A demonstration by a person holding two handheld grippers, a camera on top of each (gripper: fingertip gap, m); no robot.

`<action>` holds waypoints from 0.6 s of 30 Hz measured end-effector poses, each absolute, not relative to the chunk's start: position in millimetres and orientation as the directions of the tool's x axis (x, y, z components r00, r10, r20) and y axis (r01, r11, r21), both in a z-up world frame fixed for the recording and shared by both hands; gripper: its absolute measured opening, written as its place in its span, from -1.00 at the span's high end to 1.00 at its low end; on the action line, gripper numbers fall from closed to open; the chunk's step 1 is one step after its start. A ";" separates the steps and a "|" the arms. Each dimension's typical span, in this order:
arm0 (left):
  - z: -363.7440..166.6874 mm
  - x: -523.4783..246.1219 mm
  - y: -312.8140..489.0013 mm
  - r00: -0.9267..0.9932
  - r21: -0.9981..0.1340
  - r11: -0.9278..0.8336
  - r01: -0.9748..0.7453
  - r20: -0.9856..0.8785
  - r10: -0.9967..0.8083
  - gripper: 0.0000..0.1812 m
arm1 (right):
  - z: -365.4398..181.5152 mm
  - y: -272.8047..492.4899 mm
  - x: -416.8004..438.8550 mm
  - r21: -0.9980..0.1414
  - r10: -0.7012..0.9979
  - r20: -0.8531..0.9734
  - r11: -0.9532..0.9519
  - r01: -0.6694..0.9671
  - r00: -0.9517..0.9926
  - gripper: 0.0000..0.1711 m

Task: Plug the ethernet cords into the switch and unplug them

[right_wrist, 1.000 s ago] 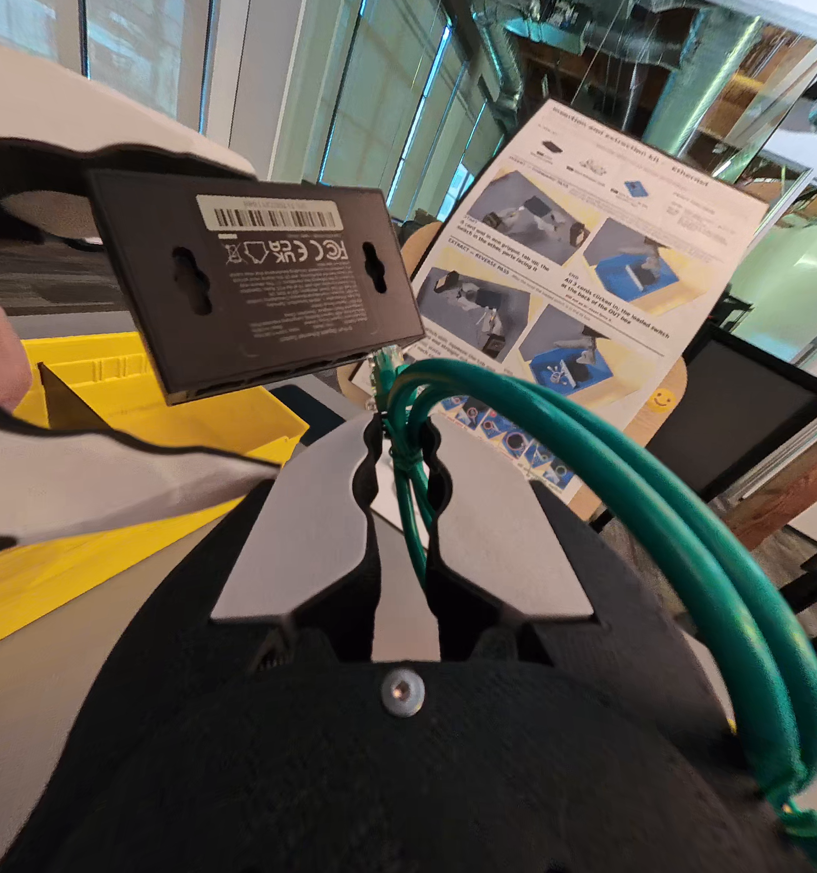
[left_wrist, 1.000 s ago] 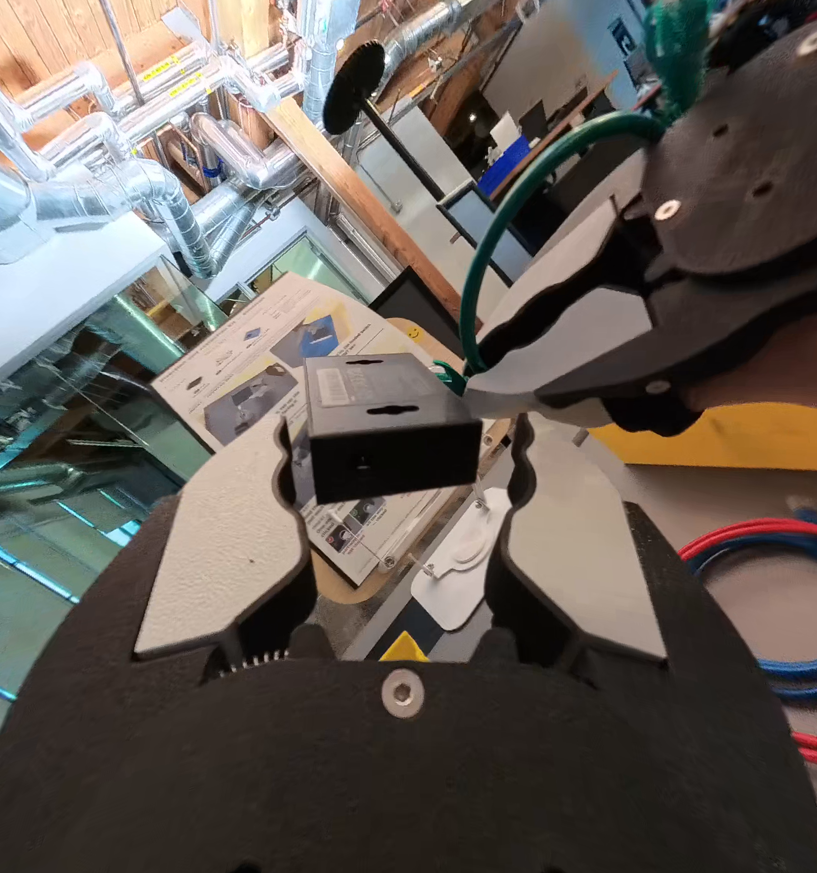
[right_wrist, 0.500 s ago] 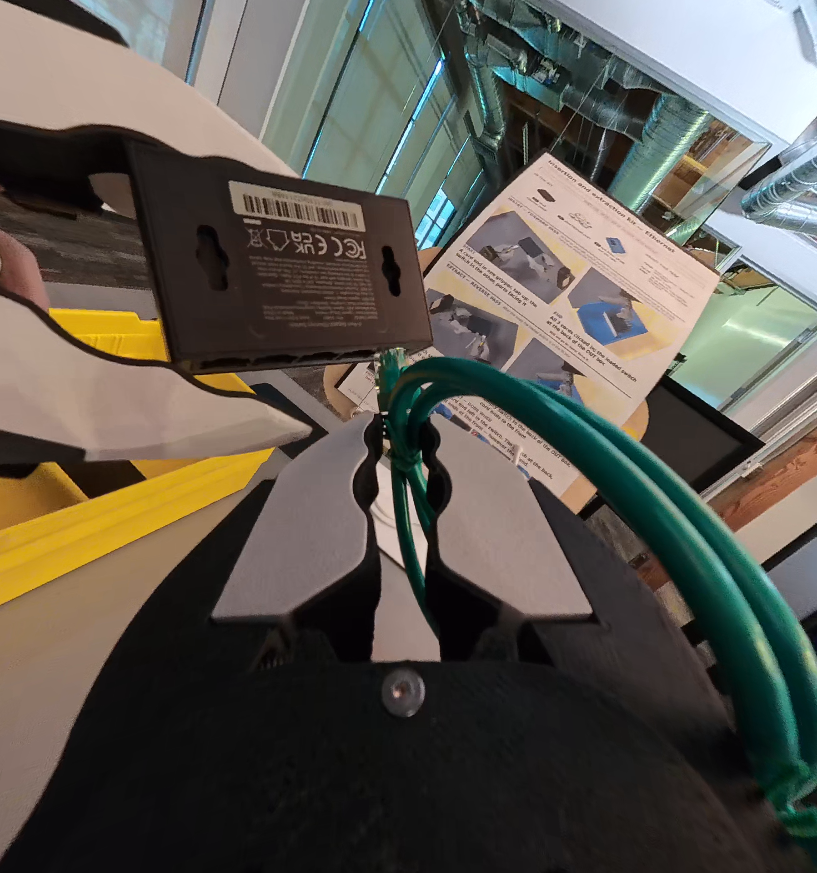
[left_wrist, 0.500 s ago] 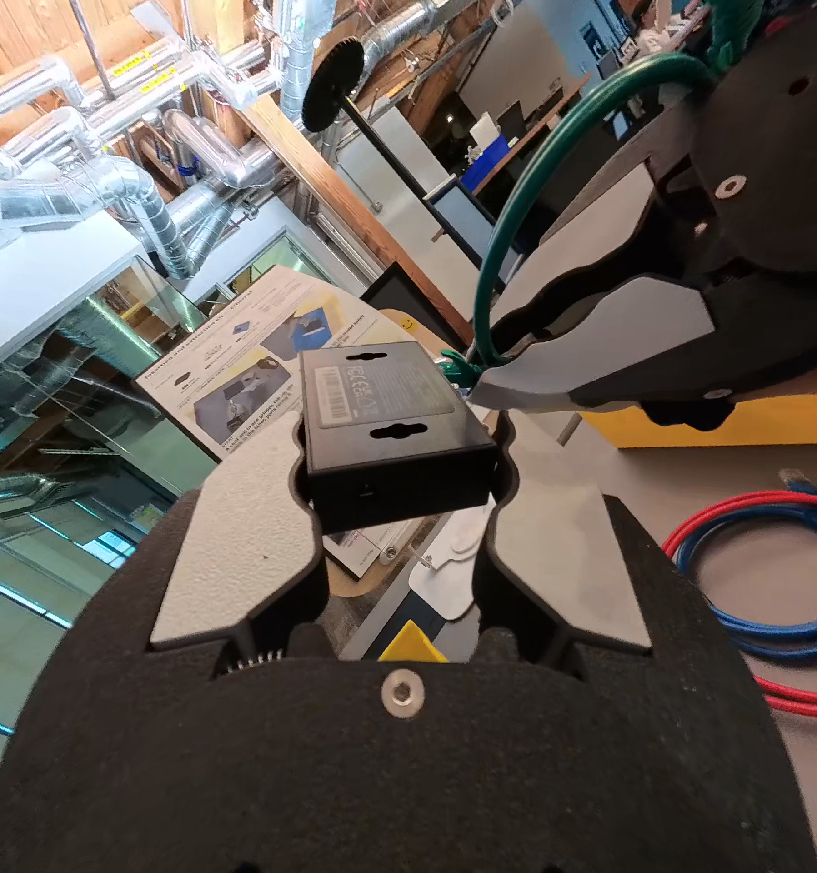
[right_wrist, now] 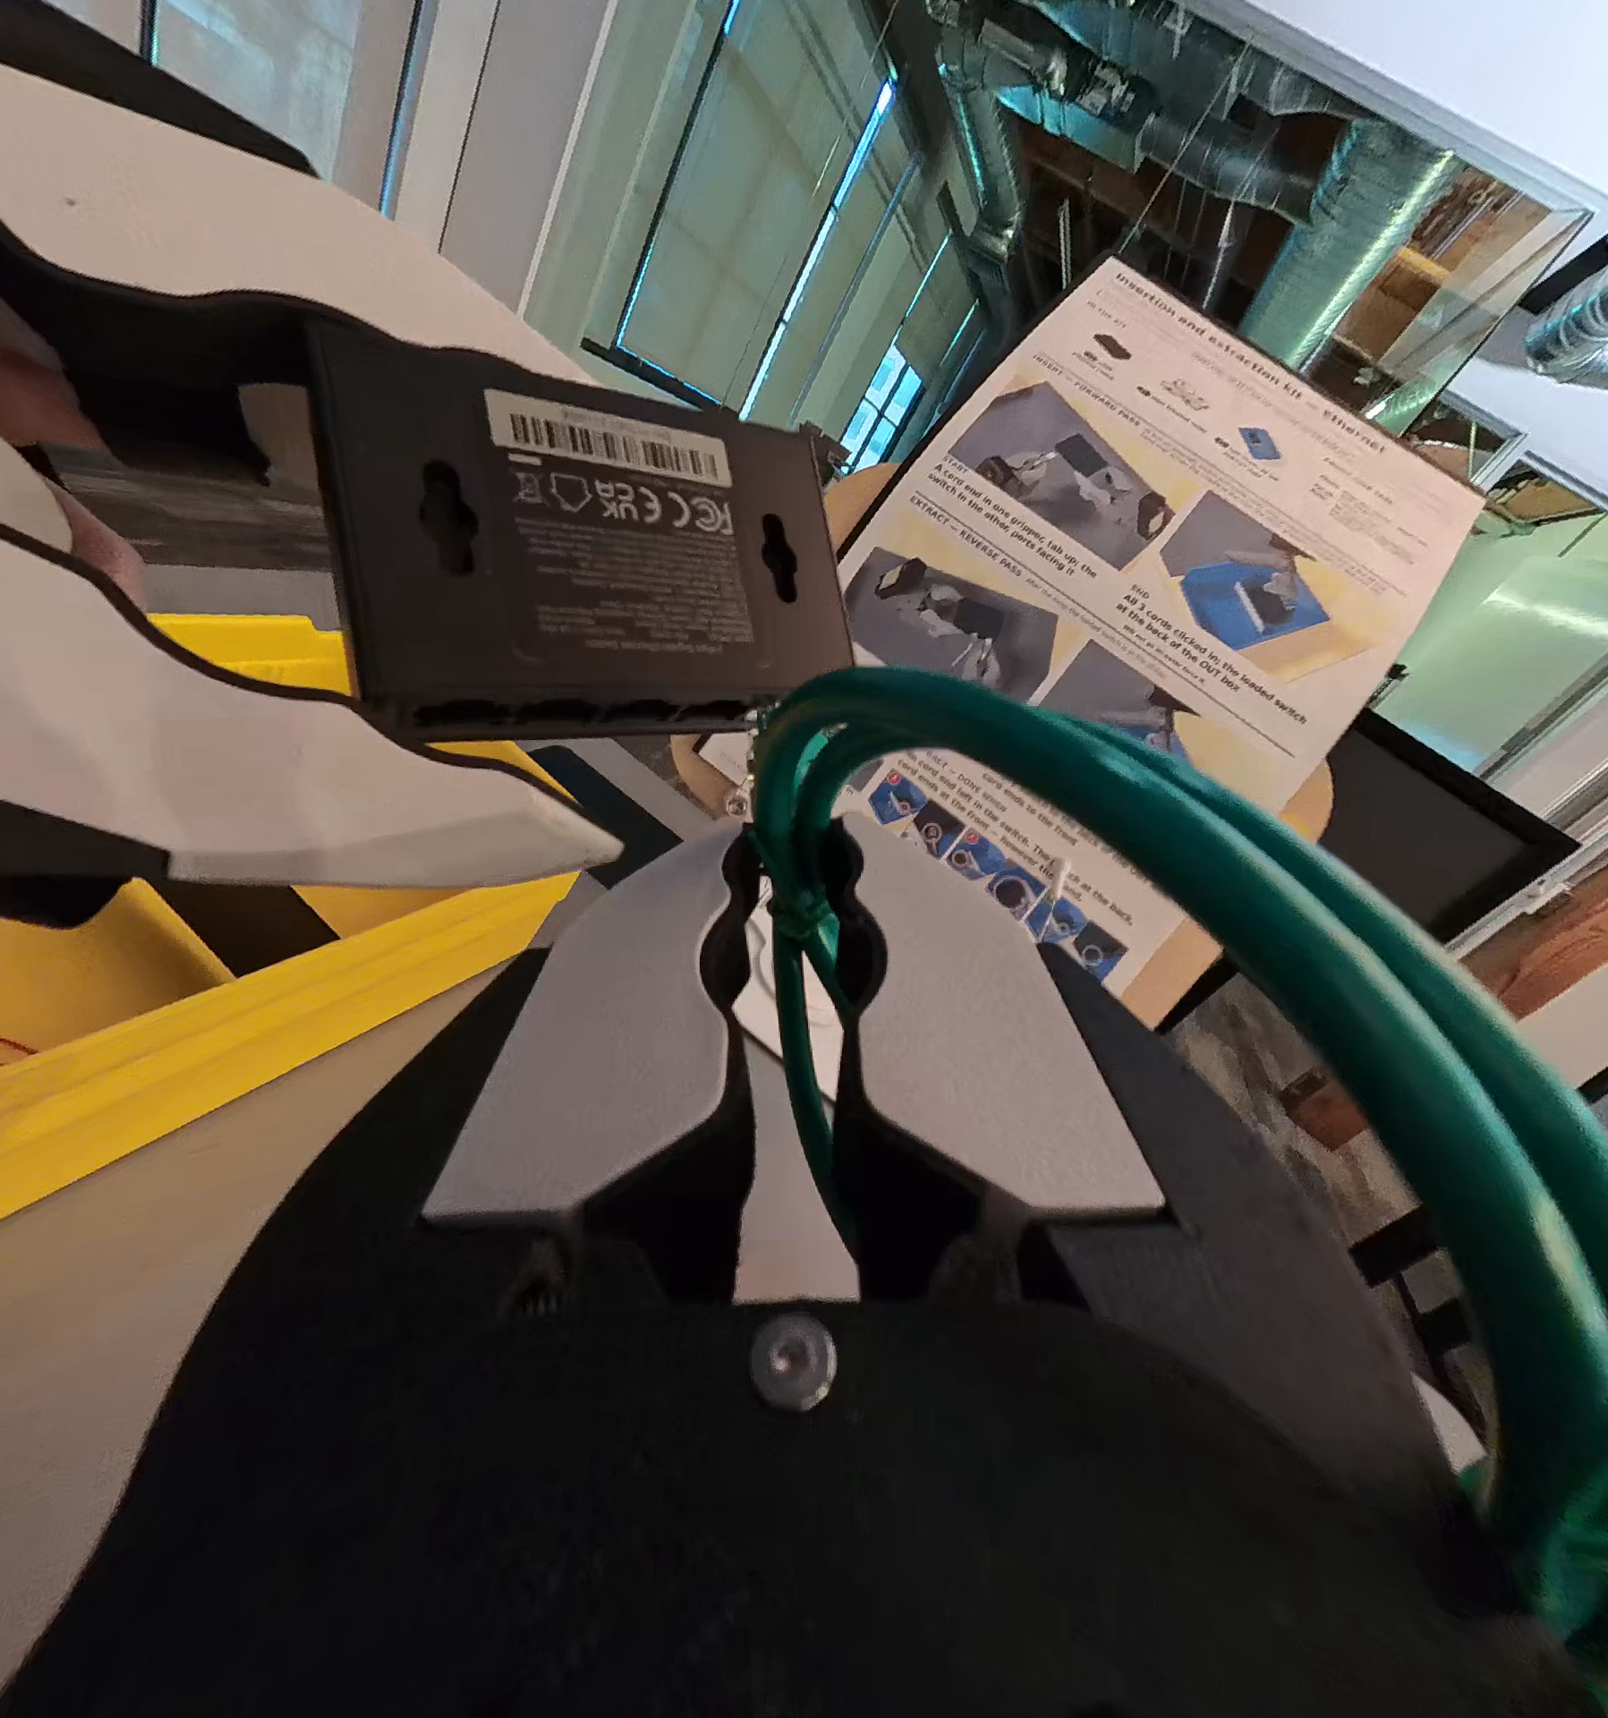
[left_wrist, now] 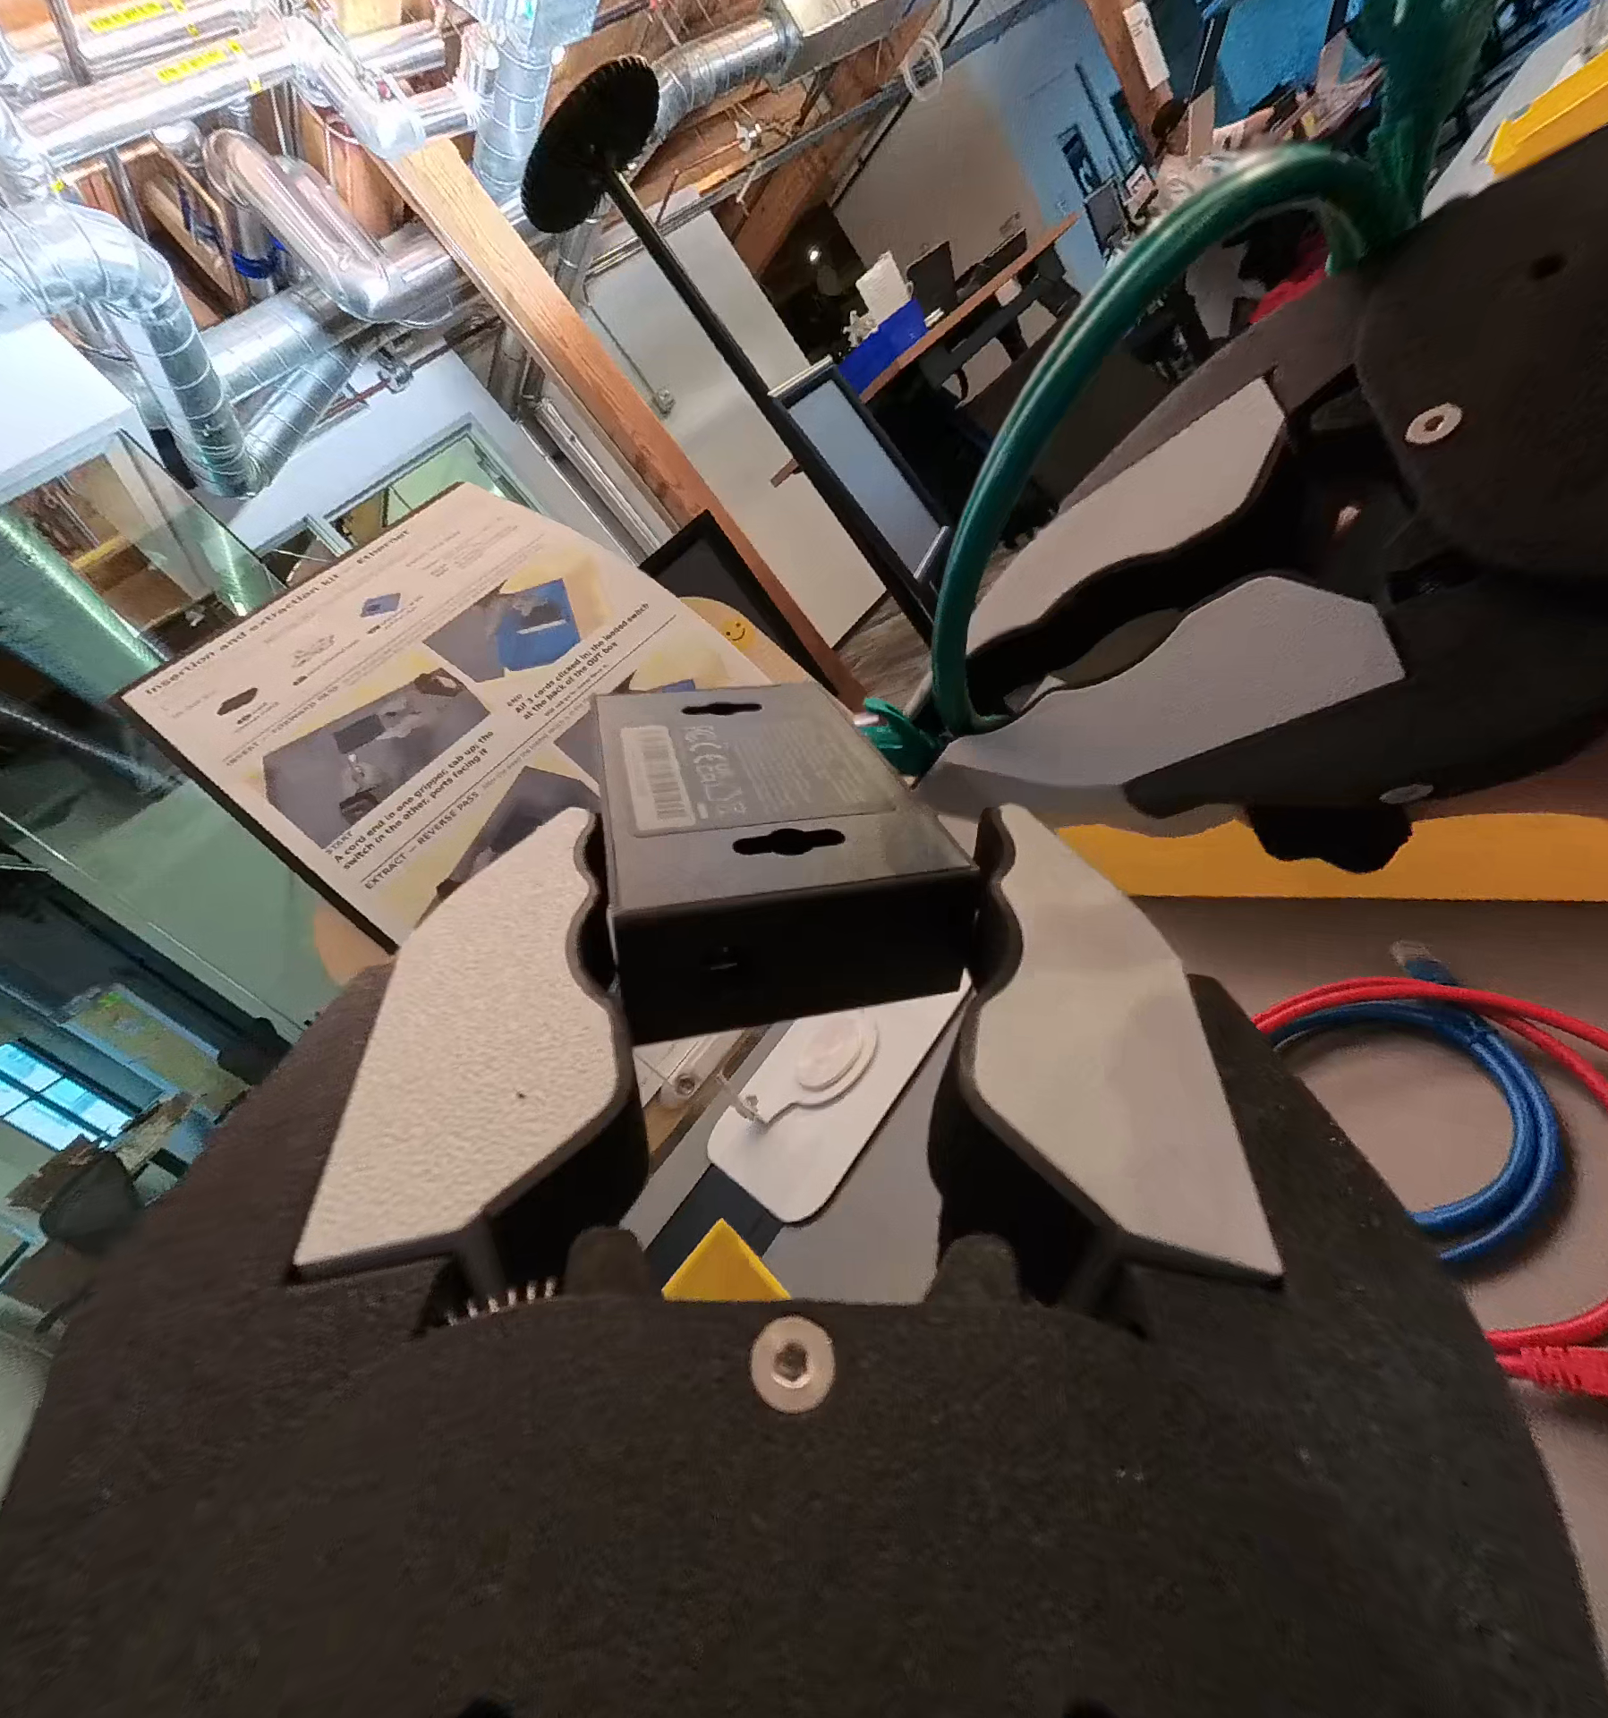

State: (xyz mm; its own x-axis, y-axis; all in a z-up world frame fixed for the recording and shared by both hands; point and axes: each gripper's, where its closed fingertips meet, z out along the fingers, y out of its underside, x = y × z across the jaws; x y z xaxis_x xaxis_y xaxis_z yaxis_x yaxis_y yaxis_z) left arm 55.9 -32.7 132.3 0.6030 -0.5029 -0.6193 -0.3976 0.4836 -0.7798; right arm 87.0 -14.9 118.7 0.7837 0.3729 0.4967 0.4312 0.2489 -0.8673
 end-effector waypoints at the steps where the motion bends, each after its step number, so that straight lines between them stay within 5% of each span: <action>1: 134.5 57.2 -33.5 0.613 -0.784 0.492 -0.379 -0.611 -0.501 0.17 | 117.9 -13.8 87.0 -0.870 0.372 0.492 0.243 0.429 0.787 0.83; 18: 167.9 66.8 -84.1 0.611 -0.570 0.763 -0.306 -0.732 -0.302 0.18 | 152.9 -45.4 84.7 -0.875 0.510 0.456 0.406 0.264 0.729 0.78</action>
State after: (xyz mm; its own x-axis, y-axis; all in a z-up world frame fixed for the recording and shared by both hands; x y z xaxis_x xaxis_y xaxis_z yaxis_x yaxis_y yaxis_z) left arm 66.8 -84.1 167.9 0.6107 -0.3025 -0.7319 -0.3055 0.7626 -0.5701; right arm 84.7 -45.4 152.9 0.7289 0.5103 0.4563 0.2638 0.4057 -0.8751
